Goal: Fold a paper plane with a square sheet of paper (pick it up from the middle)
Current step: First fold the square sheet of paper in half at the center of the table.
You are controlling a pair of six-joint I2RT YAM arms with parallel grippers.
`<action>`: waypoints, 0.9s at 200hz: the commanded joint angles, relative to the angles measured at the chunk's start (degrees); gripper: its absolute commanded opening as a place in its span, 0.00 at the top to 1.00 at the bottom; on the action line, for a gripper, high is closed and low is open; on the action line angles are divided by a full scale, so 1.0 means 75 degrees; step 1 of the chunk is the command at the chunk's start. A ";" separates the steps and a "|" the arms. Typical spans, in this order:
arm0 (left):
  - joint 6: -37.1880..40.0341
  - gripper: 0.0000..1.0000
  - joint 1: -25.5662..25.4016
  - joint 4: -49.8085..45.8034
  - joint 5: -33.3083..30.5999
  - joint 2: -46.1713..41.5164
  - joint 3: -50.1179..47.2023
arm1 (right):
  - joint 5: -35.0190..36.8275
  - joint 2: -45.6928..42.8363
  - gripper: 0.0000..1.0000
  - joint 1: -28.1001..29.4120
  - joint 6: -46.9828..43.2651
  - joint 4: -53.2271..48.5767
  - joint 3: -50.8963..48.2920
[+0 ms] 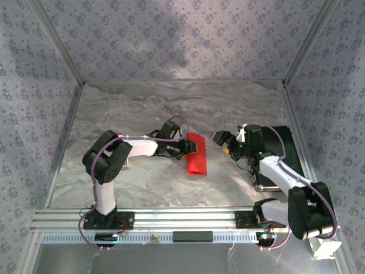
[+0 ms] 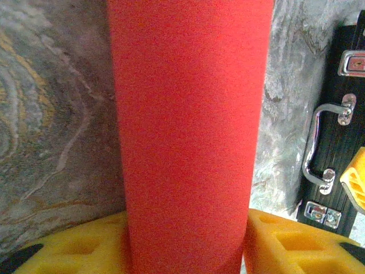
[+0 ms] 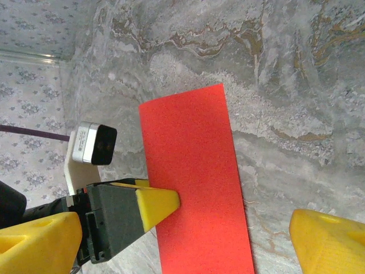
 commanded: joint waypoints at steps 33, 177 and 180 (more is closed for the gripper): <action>0.1041 0.38 -0.0077 -0.1472 -0.1288 -0.0362 0.0219 | 0.0230 0.0029 0.04 0.0205 0.0129 0.0110 0.0166; 0.1672 0.50 -0.0126 -0.2706 -0.2183 -0.0150 0.0734 | 0.0073 0.0484 0.07 0.0550 0.0001 0.0258 0.0403; 0.1717 0.50 -0.0118 -0.2754 -0.2172 -0.0115 0.0761 | 0.0081 0.0502 0.06 0.0559 -0.0012 0.0235 0.0414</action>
